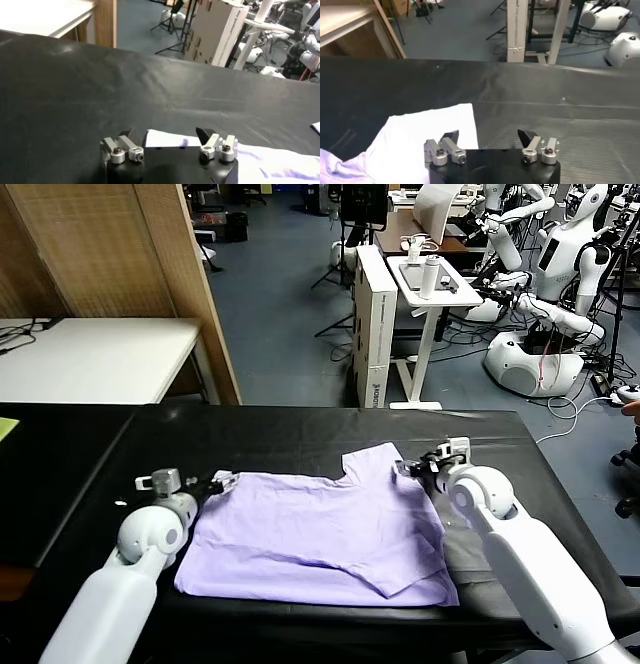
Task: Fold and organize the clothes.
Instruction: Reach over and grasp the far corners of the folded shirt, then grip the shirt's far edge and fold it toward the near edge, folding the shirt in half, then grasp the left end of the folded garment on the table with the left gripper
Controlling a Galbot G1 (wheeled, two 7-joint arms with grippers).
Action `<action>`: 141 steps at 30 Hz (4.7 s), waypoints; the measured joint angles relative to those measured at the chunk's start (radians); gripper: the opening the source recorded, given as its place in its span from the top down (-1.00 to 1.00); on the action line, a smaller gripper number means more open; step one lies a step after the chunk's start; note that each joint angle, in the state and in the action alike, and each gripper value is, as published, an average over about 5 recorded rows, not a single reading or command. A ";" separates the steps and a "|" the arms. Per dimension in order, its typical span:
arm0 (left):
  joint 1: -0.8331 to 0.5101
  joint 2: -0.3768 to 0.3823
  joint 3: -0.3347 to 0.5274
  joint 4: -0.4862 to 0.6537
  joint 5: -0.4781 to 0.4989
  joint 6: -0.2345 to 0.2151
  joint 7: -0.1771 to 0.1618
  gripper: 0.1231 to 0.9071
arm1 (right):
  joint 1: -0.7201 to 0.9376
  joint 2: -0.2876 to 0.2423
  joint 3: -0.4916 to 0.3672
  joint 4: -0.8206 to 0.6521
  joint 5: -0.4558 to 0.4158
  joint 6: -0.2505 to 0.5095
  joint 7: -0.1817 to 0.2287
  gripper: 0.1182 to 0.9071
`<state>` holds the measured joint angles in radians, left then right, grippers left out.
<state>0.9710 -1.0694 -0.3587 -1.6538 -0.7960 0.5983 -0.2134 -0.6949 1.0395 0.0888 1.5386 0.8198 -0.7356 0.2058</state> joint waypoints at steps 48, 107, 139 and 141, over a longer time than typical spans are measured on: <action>0.141 0.040 -0.093 -0.202 -0.058 -0.084 -0.032 0.94 | -0.158 -0.107 0.156 0.226 0.076 0.069 -0.050 0.95; 0.650 -0.020 -0.290 -0.464 -0.009 -0.181 -0.018 0.94 | -0.872 -0.189 0.446 0.739 0.047 -0.001 0.007 0.83; 0.460 -0.034 -0.277 -0.443 0.002 -0.061 -0.106 -1.00 | -0.561 -0.077 0.383 0.511 0.035 -0.001 0.028 -1.00; 0.441 -0.037 -0.259 -0.428 0.002 -0.056 -0.106 -1.00 | -0.549 -0.072 0.367 0.498 0.031 -0.001 0.027 -1.00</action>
<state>1.4115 -1.1066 -0.6177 -2.0819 -0.7936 0.5425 -0.3194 -1.2441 0.9678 0.4553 2.0363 0.8510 -0.7364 0.2325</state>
